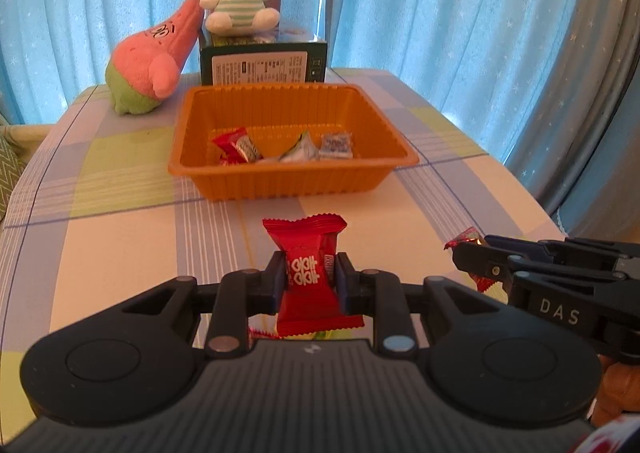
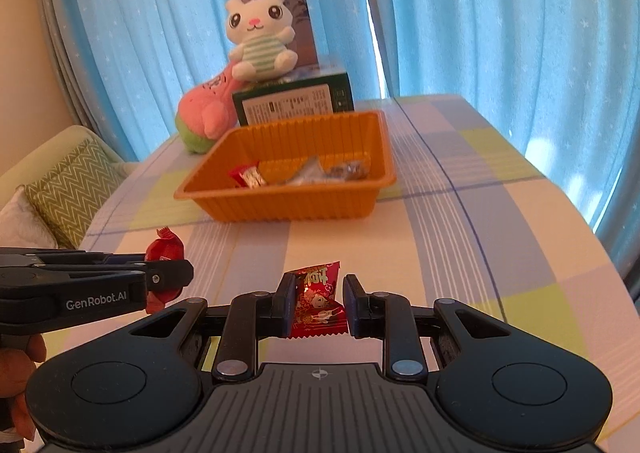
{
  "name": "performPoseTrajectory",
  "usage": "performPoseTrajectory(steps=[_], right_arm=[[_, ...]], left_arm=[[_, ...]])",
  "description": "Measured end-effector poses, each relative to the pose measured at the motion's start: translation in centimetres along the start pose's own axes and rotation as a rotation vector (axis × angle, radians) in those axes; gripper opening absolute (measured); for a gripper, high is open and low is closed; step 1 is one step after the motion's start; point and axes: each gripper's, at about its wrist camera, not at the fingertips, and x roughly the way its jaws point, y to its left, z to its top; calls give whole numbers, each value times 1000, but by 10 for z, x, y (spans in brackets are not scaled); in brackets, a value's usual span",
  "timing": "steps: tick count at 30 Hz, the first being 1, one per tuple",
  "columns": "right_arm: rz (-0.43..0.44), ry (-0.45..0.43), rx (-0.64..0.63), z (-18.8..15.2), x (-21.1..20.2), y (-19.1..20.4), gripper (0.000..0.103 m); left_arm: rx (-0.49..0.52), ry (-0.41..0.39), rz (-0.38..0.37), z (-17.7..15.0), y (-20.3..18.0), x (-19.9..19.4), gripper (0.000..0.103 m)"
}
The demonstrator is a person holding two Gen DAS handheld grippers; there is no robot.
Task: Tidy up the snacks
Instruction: 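Carry the red packet and red candy over the orange basket, then open left tool over basket while right tool releases the red candy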
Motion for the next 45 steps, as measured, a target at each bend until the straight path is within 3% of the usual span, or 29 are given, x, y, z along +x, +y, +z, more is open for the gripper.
performPoseTrajectory(steps=[21, 27, 37, 39, 45], right_arm=[[34, -20, 18, 108, 79, -13, 26], [18, 19, 42, 122, 107, -18, 26], [16, 39, 72, 125, 128, -26, 26], [16, 39, 73, 125, 129, -26, 26], [16, 41, 82, 124, 131, -28, 26]], left_arm=[[-41, -23, 30, 104, 44, 63, 23], [-86, -7, 27, 122, 62, 83, 23], [-99, 18, 30, 125, 72, 112, 24], [-106, 20, 40, 126, 75, 115, 44], [-122, 0, 46, 121, 83, 107, 47]])
